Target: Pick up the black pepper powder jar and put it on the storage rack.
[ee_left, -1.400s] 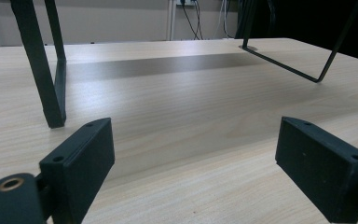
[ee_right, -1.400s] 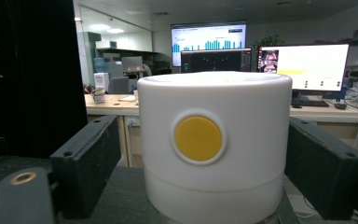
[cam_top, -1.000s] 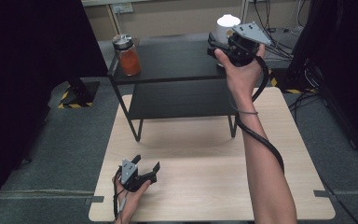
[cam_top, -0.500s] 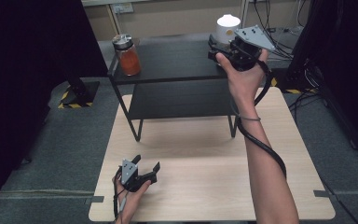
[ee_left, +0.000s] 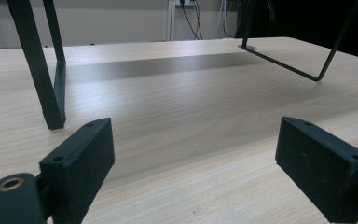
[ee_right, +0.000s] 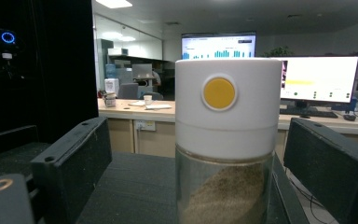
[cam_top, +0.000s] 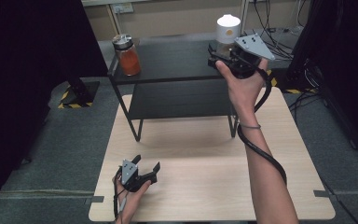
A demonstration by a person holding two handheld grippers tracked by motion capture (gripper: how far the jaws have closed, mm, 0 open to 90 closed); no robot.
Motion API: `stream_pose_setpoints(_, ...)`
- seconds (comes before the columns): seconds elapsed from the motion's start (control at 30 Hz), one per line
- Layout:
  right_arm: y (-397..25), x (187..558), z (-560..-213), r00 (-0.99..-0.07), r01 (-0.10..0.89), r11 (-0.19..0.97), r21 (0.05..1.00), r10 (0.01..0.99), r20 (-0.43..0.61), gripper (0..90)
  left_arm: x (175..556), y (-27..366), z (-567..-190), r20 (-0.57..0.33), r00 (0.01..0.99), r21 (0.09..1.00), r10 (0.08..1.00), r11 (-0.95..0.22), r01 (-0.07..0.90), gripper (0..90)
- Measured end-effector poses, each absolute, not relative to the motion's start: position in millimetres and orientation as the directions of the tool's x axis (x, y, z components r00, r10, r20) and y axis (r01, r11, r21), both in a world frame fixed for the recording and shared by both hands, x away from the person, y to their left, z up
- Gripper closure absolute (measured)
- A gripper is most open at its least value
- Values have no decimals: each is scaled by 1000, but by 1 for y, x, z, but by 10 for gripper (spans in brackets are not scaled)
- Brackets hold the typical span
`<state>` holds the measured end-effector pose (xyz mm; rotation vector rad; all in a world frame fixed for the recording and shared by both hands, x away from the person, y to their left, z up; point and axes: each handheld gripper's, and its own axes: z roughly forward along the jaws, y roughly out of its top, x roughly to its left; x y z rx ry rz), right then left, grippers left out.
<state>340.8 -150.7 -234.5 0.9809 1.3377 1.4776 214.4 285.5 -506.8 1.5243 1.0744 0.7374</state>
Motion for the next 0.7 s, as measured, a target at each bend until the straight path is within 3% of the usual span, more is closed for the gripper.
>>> stream_pose_setpoints(0.7,-157,314,-265,-334,-114,-35,993,943,-5,77,214,285,-507,-89,402,970,911,-12,243,110)
